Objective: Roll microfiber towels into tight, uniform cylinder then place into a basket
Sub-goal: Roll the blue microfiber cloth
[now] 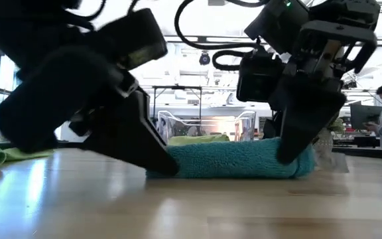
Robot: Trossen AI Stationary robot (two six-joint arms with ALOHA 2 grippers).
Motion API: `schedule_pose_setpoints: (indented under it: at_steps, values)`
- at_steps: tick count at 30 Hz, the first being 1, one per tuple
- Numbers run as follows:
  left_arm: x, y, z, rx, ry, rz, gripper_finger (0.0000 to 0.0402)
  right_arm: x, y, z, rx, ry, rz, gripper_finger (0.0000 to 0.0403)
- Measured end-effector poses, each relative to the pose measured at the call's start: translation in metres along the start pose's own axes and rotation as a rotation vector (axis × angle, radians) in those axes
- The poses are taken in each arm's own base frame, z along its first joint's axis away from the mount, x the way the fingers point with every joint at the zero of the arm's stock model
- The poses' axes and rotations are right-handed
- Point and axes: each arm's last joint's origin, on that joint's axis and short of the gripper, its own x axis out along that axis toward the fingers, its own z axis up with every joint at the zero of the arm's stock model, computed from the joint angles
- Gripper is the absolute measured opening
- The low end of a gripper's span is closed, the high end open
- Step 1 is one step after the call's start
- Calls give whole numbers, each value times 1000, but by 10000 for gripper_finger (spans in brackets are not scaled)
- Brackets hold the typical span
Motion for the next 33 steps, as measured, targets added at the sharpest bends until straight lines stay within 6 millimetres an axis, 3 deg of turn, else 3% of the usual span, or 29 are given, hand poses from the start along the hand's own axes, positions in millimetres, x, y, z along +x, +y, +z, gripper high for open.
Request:
schedule_pose_setpoints:
  at_steps: [5, 11, 16, 20, 23, 33]
  values:
    - [6, 7, 5, -155, 63, -143, 9, -12, 1, 1, 7, 79, 99, 180]
    - [13, 18, 10, -422, 164, -264, 29, -42, 18, -4, -46, 116, 61, 192]
    - [16, 24, 12, -507, 196, -301, 33, -59, 57, -12, -363, -77, -126, 192]
    - [18, 28, 13, -520, 197, -303, 26, -51, 85, -28, -643, -179, -253, 193]
    - [19, 29, 14, -524, 195, -312, 24, -35, 95, -41, -756, -188, -292, 193]
    - [19, 29, 14, -522, 195, -314, 26, 6, 83, -58, -816, -178, -480, 193]
